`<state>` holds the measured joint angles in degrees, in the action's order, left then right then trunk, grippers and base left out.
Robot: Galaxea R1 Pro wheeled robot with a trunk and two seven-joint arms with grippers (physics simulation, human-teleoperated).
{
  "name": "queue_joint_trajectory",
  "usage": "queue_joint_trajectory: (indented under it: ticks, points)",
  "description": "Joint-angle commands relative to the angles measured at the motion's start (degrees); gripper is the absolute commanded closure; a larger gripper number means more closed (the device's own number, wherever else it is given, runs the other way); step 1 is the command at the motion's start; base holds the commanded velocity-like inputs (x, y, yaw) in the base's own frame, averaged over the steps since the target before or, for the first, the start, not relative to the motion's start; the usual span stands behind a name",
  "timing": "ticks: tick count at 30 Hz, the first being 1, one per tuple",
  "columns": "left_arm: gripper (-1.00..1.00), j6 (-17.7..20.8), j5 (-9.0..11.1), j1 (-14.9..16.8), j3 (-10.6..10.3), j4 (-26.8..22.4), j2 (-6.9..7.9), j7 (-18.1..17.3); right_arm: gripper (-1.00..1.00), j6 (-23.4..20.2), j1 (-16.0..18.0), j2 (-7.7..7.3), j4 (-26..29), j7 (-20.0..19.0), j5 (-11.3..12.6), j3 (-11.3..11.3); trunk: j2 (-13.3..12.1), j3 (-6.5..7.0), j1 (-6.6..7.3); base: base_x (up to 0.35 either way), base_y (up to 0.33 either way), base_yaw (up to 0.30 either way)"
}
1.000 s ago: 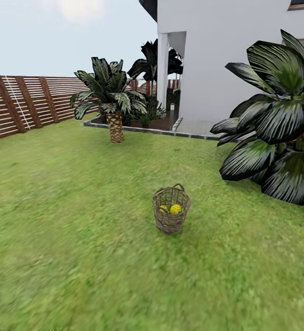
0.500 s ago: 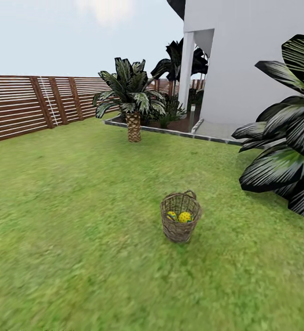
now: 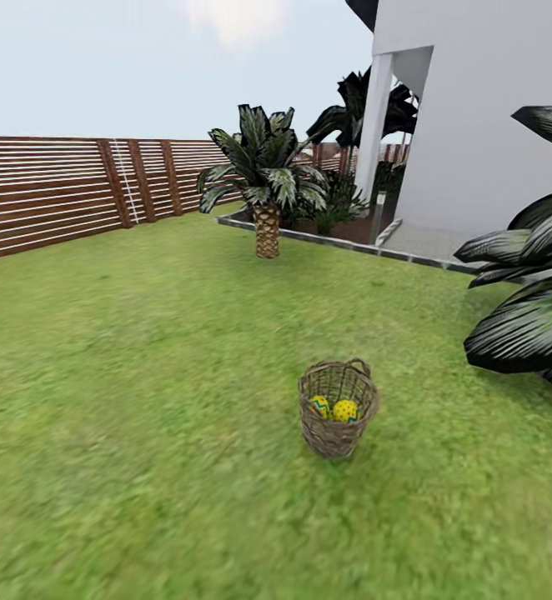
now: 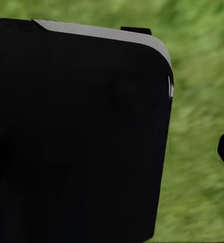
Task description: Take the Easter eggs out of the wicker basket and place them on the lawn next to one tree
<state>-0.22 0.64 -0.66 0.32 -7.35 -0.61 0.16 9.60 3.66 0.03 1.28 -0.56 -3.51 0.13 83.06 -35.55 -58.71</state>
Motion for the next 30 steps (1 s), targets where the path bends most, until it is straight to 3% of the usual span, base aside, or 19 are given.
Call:
queue_joint_trajectory:
  ticks: [1,12,21,26,28,30]
  points:
    - [-1.00,0.0,0.1,0.0,0.0,-0.1,0.00,0.0,-1.00,0.2,0.0,-0.02,0.0,-0.1,-0.4,0.0,0.0,-0.04,-0.02,0.200,-0.249,0.019]
    - [-1.00,0.0,0.0,0.0,-0.1,-0.1,0.00,0.0,-1.00,0.1,0.0,-0.11,0.0,-0.2,-0.2,0.0,0.0,-0.04,-0.02,0.243,-0.210,0.002]
    - [-1.00,0.0,0.1,0.0,0.1,-0.8,0.00,-0.6,-1.00,-0.7,0.0,-0.51,0.0,0.0,0.4,-0.3,0.0,-0.04,-0.02,0.018,-0.012,0.000]
    - [-1.00,0.0,0.1,0.0,0.0,-1.8,-0.54,-0.8,-1.00,-1.2,0.0,-2.07,-0.1,0.0,0.0,0.2,0.0,-0.04,-0.02,0.000,0.000,0.000]
    - [-1.00,0.0,0.0,0.0,0.0,-2.0,-1.14,-0.8,-1.00,-2.9,0.1,-2.53,0.4,0.1,-0.3,0.3,0.0,-0.04,-0.02,0.000,0.000,0.000]
    - [-1.00,0.0,0.0,-0.1,0.0,-1.8,-2.03,-0.9,-1.00,-10.1,0.4,-3.24,2.8,0.0,-1.6,0.2,0.0,-0.04,-0.02,0.000,0.000,0.000]
